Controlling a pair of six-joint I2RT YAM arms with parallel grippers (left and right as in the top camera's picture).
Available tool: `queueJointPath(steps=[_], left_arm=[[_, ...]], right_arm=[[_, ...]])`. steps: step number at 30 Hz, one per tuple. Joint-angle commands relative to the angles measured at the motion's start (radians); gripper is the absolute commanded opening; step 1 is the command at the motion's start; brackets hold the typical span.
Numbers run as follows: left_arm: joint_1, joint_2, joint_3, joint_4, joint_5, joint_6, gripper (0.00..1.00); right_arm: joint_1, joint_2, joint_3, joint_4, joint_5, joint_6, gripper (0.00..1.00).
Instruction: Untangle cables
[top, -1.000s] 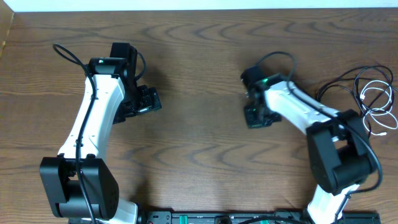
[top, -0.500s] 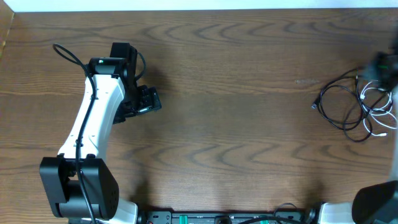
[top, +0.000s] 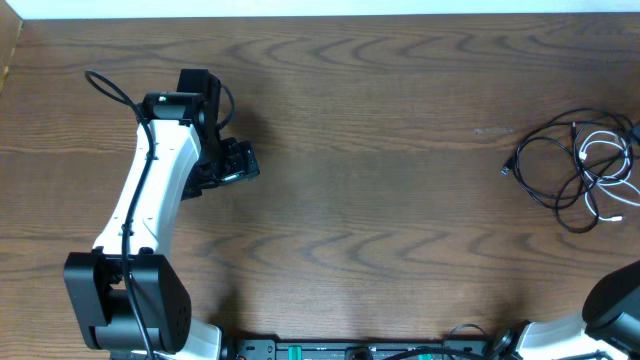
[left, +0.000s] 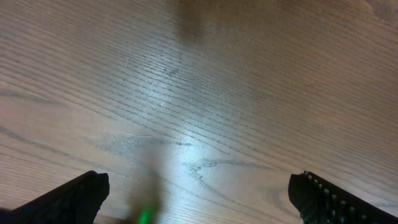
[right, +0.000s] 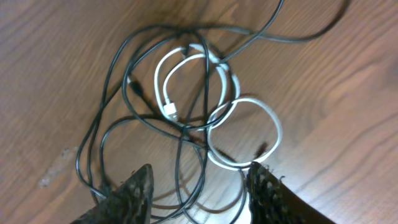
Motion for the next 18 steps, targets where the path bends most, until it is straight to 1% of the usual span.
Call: queueJointPath(steps=[1,4,5,7,9,10,11,13,14,15,16,18], left_arm=[[0.002,-0.004,0.010,-0.006,-0.003,-0.002,0.98],[0.002,-0.004,0.010,0.003,-0.002,-0.002,0.98],[0.000,-0.004,0.010,0.011,-0.002,-0.002,0.98],[-0.011,-0.004,0.010,0.036,-0.002,0.000,0.98],[-0.042,-0.004,0.010,0.090,0.019,0.039,0.98],[-0.079,-0.004,0.010,0.143,0.050,0.075,0.98],[-0.113,-0.004,0.010,0.184,0.053,0.097,0.98],[-0.170,-0.004,0.010,0.240,0.049,0.138,0.98],[-0.208,-0.004,0.010,0.267,0.026,0.159,0.98],[-0.217,-0.004,0.010,0.272,0.014,0.163,0.98],[-0.250,-0.004,0.010,0.275,-0.058,0.164,0.98],[-0.275,-0.004,0.010,0.246,-0.132,0.161,0.98]], right_arm=[[0.005,0.026,0.005,-0.010,-0.087,-0.012,0.52],[0.014,0.032,0.005,-0.017,-0.140,-0.037,0.57],[0.026,0.033,0.005,-0.018,-0.201,-0.076,0.60],[0.048,0.033,0.005,-0.025,-0.284,-0.122,0.63],[0.105,0.033,0.005,-0.043,-0.397,-0.197,0.66],[0.145,0.033,0.005,-0.053,-0.417,-0.232,0.67],[0.190,0.033,0.005,-0.064,-0.417,-0.261,0.70],[0.256,0.033,0.005,-0.080,-0.404,-0.306,0.72],[0.311,0.033,0.005,-0.090,-0.370,-0.328,0.73],[0.331,0.033,0.005,-0.093,-0.350,-0.328,0.74],[0.375,0.033,0.005,-0.105,-0.297,-0.328,0.75],[0.433,0.033,0.005,-0.137,-0.237,-0.339,0.78]])
